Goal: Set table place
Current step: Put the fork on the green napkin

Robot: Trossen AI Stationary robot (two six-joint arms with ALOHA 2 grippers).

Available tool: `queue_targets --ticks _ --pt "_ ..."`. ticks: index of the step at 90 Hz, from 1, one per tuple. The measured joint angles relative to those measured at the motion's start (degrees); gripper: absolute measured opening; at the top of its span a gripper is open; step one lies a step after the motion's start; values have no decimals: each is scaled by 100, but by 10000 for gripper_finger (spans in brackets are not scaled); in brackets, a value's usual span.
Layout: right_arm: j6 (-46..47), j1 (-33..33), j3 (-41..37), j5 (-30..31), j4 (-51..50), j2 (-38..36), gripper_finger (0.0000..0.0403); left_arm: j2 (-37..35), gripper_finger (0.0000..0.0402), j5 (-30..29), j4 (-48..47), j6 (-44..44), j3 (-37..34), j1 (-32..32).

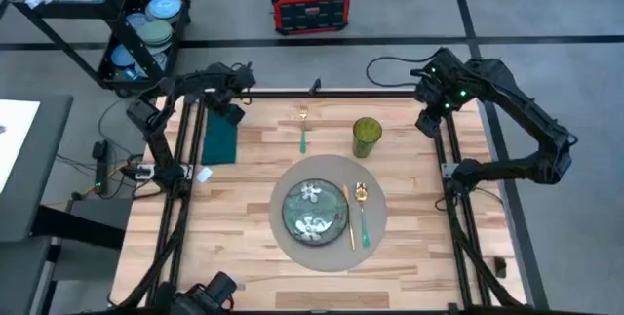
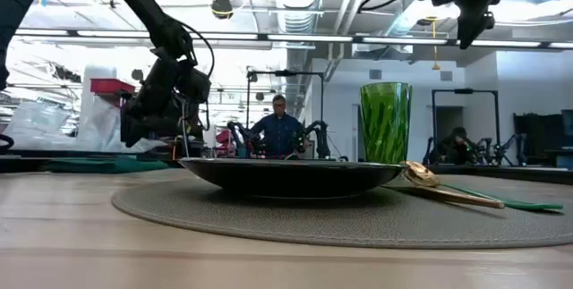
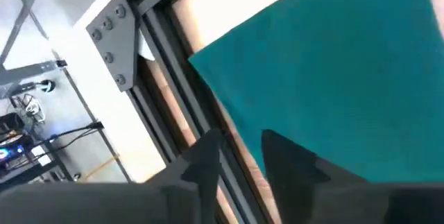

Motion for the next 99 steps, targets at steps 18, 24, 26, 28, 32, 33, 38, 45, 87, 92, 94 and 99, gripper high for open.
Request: queue_targets --ticks 18,24,26,28,32,33,38,45,87,92,94,99 --pt "5 -4 0 8 112 0 162 1 144 2771 1653 -1198 31 -397" --pt "38 -4 0 8 109 -1 162 1 145 3364 2583 -1735 32 -737" --pt "44 -4 0 8 109 -2 162 1 145 3434 2854 -1885 38 -871" --pt "44 -4 0 8 106 -3 162 2 145 3444 3102 -2029 42 -1013" --pt "55 -4 0 8 93 -10 162 0 146 3409 3447 -2274 44 -1292" --pt "65 -4 0 8 91 -14 162 0 146 3384 3519 -2327 44 -1364" --pt "88 -5 0 8 90 -38 162 0 146 3076 3692 -2636 44 -1702" --pt "90 -6 0 8 85 -102 162 0 146 2741 3784 -3016 42 -2101" --pt "138 -6 0 8 198 -411 162 1670 125 2067 1958 -2935 2646 -2770" --pt "153 -6 0 8 185 -447 162 2073 117 1823 1133 -2781 3284 -2834" --pt "153 -6 0 8 177 -461 162 2206 115 1756 890 -2713 3501 -2847" --pt "153 -6 0 8 169 -502 162 2459 110 1640 509 -2585 3939 -2847"
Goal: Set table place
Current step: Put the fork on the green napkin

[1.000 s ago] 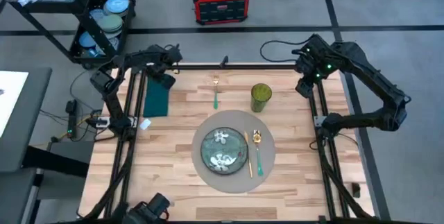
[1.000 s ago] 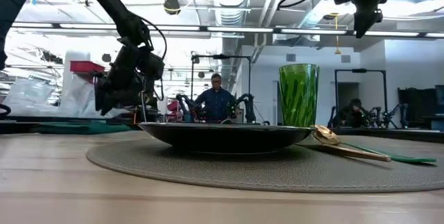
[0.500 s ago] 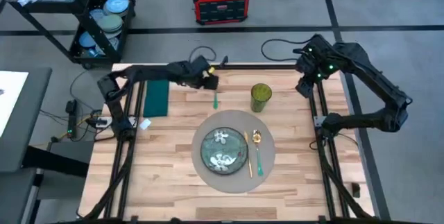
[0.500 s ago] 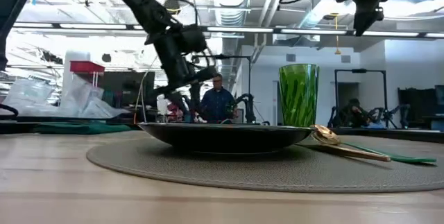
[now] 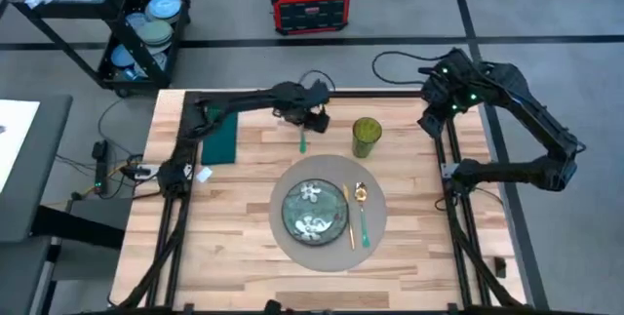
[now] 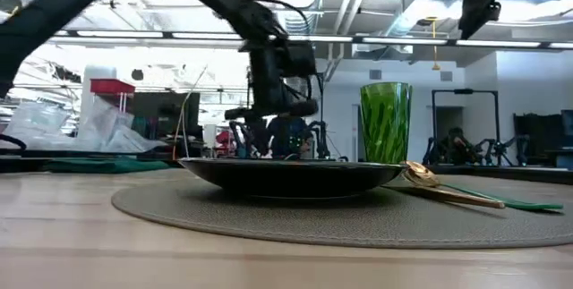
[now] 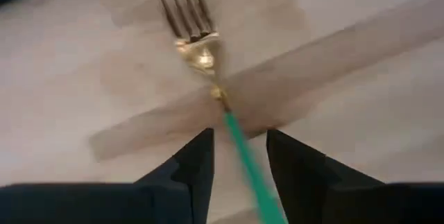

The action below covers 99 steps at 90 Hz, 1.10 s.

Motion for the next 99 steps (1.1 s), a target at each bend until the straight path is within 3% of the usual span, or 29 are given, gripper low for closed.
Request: queue_targets --ticks 9,26,99 --pt "0 0 0 0 1 -98 162 139 108 -31 -67 0 339 -5" --pt "0 0 0 0 -5 -309 162 142 107 27 34 -133 336 12" --pt "57 -2 2 0 178 -615 162 144 96 482 1317 -658 -616 237"
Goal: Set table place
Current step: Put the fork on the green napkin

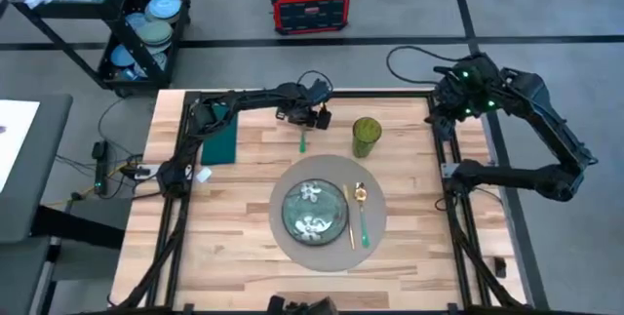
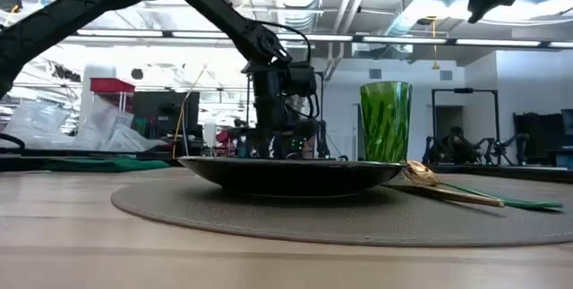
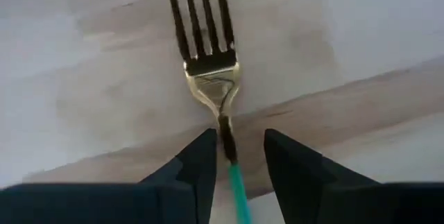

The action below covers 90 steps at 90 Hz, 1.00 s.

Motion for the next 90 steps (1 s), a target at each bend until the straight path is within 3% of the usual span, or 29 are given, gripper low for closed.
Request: queue_targets --ticks 20,60,90 --pt "-7 0 0 0 23 0 162 0 10 138 -316 113 2 45" --pt "11 0 0 0 30 0 162 -285 1 165 -1056 428 -2 54" --pt "37 0 0 0 23 -11 162 -929 0 -619 -2328 852 -129 215"
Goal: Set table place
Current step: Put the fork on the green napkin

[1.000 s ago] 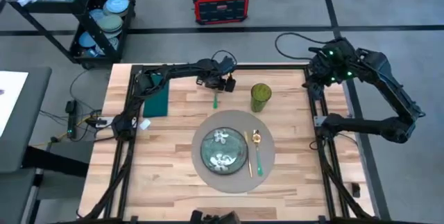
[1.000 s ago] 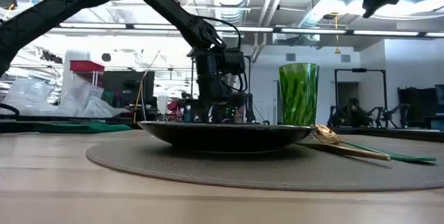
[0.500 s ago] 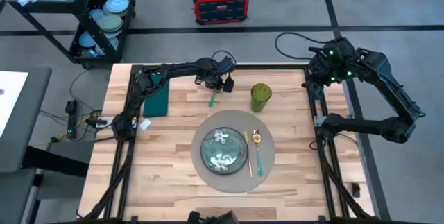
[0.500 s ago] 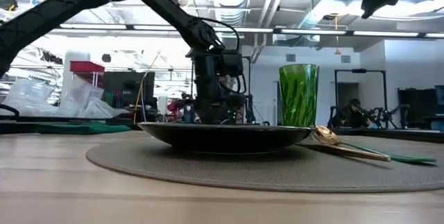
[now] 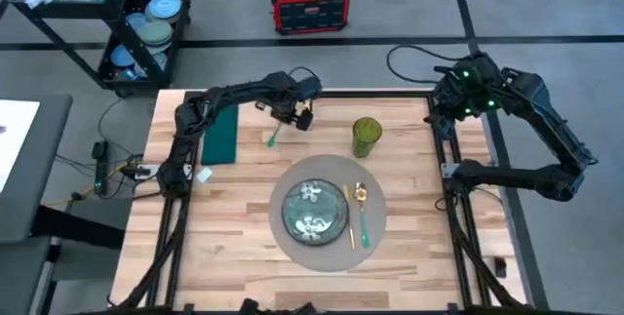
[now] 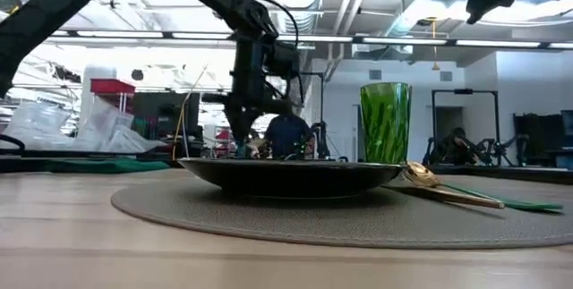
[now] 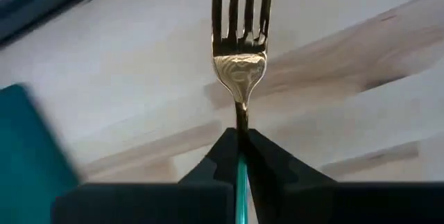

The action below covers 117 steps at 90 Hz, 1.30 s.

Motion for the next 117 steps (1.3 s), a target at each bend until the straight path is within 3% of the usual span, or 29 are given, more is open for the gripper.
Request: queue_targets --ticks 17,43,56,84,117 --pt "61 0 0 0 -89 0 162 -853 0 99 601 -282 -1261 303" --pt "70 2 0 0 7 -22 162 -3252 0 153 1708 -1011 -4121 913" --pt "70 0 0 2 278 -22 162 -4136 0 240 2113 -1410 -5078 1181" --pt "273 12 0 0 541 54 162 -4414 0 170 2133 -776 -5519 1854" --pt "374 153 0 0 500 89 162 -3997 0 262 2312 9 -5567 2372"
